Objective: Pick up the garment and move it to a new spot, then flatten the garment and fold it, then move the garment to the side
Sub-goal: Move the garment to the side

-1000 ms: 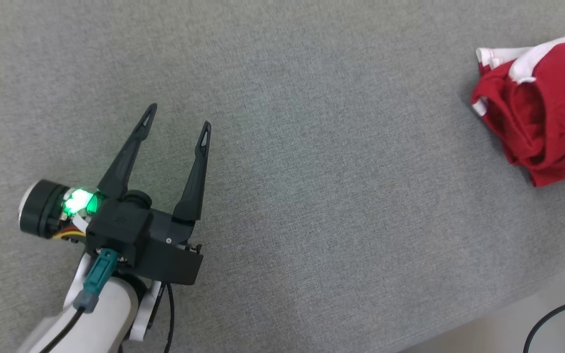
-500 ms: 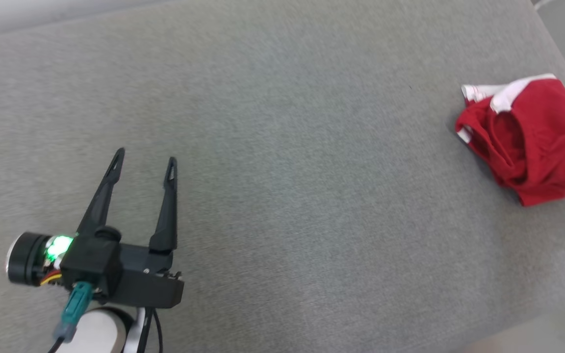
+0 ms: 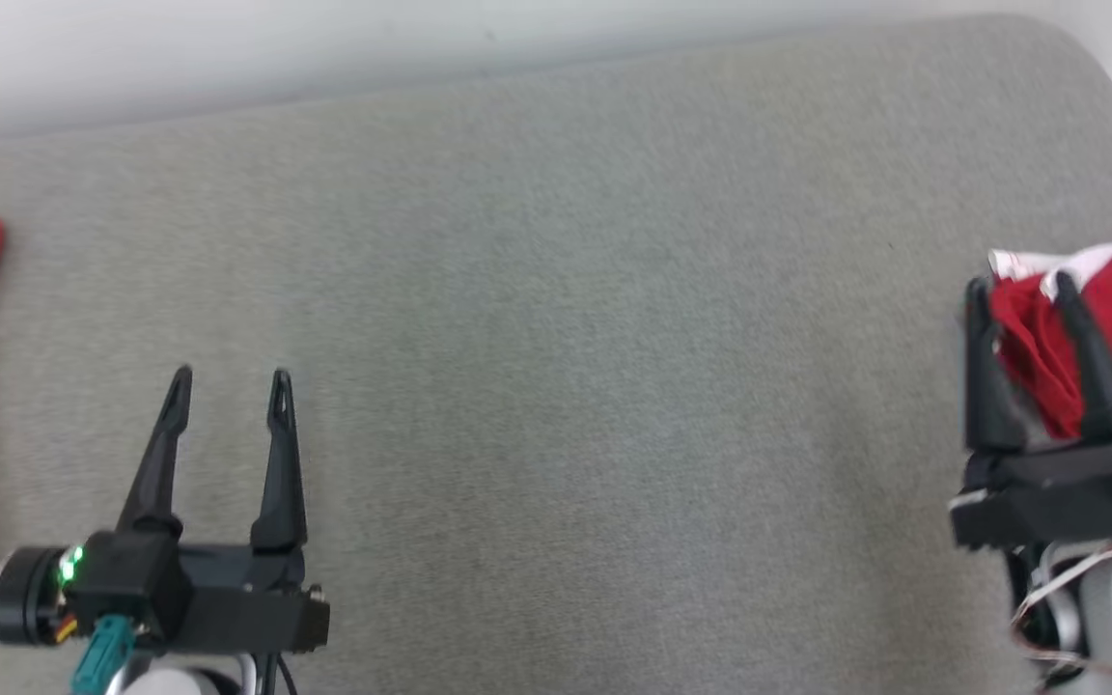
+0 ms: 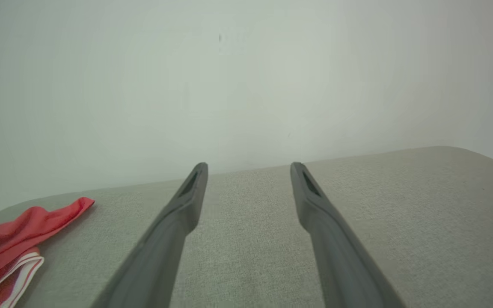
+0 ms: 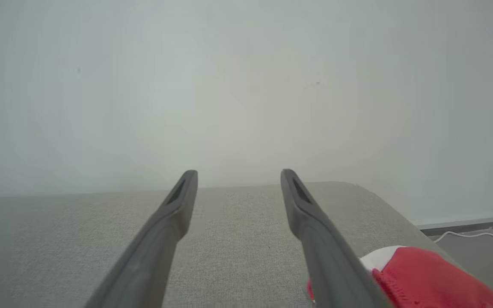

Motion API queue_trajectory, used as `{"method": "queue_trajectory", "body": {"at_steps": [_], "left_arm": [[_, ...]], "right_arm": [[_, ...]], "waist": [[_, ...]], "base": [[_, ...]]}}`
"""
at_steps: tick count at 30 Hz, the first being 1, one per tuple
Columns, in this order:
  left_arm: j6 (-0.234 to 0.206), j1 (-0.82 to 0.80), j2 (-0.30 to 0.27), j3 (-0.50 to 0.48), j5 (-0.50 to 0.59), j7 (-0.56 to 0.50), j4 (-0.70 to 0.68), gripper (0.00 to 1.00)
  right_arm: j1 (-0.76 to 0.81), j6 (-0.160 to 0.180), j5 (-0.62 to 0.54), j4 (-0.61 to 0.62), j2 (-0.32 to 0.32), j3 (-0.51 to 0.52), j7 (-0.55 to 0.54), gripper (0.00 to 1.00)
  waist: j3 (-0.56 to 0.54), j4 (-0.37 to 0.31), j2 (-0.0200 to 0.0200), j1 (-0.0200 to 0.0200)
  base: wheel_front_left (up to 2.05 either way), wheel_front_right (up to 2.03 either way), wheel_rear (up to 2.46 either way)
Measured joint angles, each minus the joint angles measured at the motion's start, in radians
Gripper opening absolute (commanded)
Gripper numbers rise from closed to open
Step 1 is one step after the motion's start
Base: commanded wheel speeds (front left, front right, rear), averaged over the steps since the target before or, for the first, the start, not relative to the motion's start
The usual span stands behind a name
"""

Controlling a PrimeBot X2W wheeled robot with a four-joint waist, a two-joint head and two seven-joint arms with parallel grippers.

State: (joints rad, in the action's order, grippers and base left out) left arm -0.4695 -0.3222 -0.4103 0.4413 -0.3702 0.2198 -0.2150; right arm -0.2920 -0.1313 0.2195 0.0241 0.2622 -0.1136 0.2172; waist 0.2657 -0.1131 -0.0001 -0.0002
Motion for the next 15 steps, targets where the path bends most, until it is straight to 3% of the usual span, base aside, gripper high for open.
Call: {"method": "queue_trajectory", "body": {"at_steps": [4, 15], "left_arm": [[0.007, 0.045, 0.008, -0.009, -0.020, 0.018, 0.012, 1.00], [0.096, 0.111, 0.047, -0.056, -0.041, 0.038, 0.064, 1.00]], "right_arm": [[0.053, 0.000, -0.010, 0.032, -0.034, -0.020, -0.023, 1.00], [0.180, 0.000, -0.045, 0.050, -0.075, -0.033, -0.065, 1.00]], "waist": [[-0.041, 0.028, 0.0000, 0.0000], [-0.156, 0.083, 0.0000, 0.0000]], "base": [[0.00, 0.00, 0.00], [0.00, 0.00, 0.00]]}}
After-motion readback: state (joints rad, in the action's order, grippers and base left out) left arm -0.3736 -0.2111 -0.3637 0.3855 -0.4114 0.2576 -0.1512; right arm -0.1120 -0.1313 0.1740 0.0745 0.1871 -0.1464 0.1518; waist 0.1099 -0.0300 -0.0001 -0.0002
